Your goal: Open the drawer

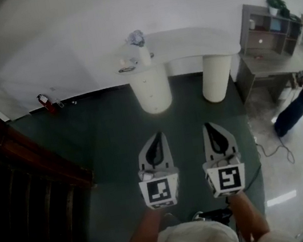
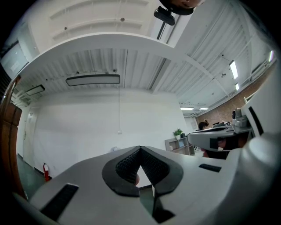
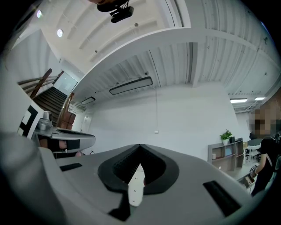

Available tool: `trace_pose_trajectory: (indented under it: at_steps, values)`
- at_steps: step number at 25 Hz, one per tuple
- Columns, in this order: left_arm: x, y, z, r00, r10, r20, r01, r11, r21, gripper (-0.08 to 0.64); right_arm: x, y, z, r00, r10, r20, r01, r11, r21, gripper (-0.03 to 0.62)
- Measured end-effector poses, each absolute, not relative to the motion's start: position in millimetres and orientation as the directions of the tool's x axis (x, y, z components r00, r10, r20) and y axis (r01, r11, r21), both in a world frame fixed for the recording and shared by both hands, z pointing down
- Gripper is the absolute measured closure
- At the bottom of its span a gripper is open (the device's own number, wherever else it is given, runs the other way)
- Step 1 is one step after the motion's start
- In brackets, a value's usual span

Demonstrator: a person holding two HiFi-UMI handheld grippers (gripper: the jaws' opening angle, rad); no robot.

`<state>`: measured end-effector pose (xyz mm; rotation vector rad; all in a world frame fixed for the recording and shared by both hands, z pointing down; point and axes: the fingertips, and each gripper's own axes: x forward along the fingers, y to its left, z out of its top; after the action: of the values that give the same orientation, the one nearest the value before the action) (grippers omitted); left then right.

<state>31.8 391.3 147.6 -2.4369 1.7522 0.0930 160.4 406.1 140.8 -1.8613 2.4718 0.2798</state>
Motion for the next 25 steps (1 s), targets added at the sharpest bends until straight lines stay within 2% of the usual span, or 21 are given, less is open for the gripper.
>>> trace_pose_trajectory:
  at_steps: [9,25]
  values:
    - [33,367,152,0.315,-0.941,-0.123,-0.949,-0.308,-0.072,0.563,161,382,143,-0.291,-0.949,-0.122,-0.952,0.274,0.136,0.588]
    - [-33,221,160,0.339,-0.93,-0.141,-0.941,-0.332,-0.072,0.563,89,242,148,-0.263,-0.959,-0.101,-0.956,0.245,0.16,0.588]
